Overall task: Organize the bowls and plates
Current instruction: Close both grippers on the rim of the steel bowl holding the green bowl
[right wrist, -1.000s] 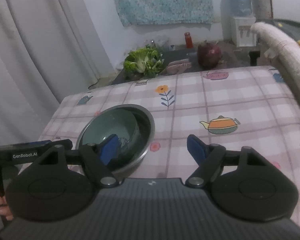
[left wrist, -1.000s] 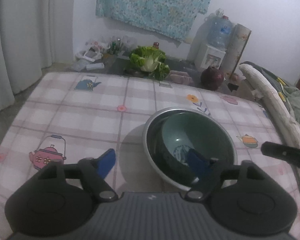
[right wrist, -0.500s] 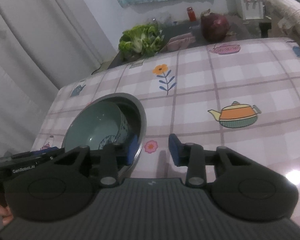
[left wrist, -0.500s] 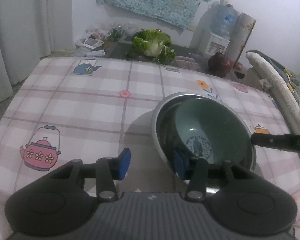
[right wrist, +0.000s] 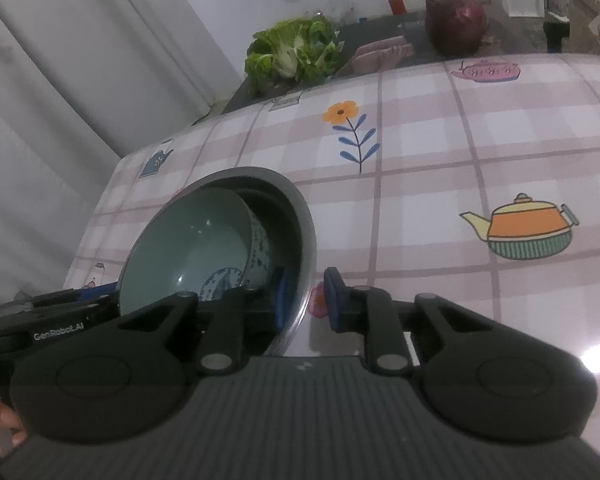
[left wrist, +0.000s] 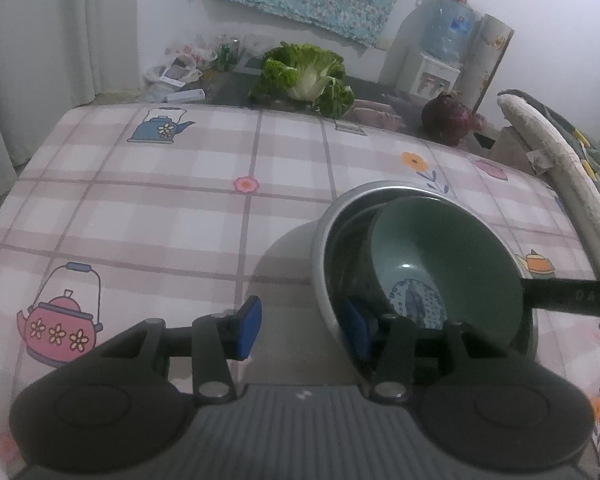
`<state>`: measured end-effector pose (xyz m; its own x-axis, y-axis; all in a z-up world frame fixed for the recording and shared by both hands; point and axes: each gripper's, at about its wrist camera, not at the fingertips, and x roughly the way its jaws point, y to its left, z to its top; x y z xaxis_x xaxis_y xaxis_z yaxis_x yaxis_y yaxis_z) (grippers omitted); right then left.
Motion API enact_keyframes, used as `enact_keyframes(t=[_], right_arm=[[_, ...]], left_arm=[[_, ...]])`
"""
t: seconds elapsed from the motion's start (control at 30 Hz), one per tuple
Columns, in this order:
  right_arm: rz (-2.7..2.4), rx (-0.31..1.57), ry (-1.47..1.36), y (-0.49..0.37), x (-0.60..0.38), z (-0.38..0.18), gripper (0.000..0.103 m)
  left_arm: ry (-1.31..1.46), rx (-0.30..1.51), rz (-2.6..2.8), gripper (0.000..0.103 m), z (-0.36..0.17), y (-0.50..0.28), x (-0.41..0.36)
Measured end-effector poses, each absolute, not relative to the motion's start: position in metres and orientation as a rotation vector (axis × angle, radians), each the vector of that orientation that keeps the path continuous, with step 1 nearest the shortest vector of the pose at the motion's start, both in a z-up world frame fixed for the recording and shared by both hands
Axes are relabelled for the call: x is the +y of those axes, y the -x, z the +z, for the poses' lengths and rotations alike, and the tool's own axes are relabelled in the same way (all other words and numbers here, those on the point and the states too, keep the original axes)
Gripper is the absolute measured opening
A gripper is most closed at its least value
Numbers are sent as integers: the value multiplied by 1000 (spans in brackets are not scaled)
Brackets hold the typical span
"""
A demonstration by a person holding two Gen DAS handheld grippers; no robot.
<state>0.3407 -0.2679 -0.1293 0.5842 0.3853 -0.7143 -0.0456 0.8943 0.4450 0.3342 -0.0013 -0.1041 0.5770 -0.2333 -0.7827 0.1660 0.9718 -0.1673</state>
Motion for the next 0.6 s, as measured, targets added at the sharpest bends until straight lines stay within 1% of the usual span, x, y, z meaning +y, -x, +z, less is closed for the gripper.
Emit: enact_keyframes(t=[0.1, 0.17, 0.23, 0.27, 0.33, 0.6], right_arm=[[263, 919, -411, -343, -267, -132, 17], [266, 916, -414, -343, -267, -133, 16], [267, 912, -416, -343, -267, -133, 15], [267, 910, -413, -343, -267, -133, 14], [270, 904, -403, -341, -265, -132, 12], [273, 899, -416, -341, -267, -132, 11]], left_arm=[[100, 929, -237, 47, -106, -337, 1], [125, 934, -249, 43, -108, -339, 2], [158, 938, -266, 32, -109, -339, 3], [169, 939, -277, 29, -109, -339, 3], [181, 938, -293, 16, -108, -339, 1], [211, 945, -287, 15, -107, -338, 0]])
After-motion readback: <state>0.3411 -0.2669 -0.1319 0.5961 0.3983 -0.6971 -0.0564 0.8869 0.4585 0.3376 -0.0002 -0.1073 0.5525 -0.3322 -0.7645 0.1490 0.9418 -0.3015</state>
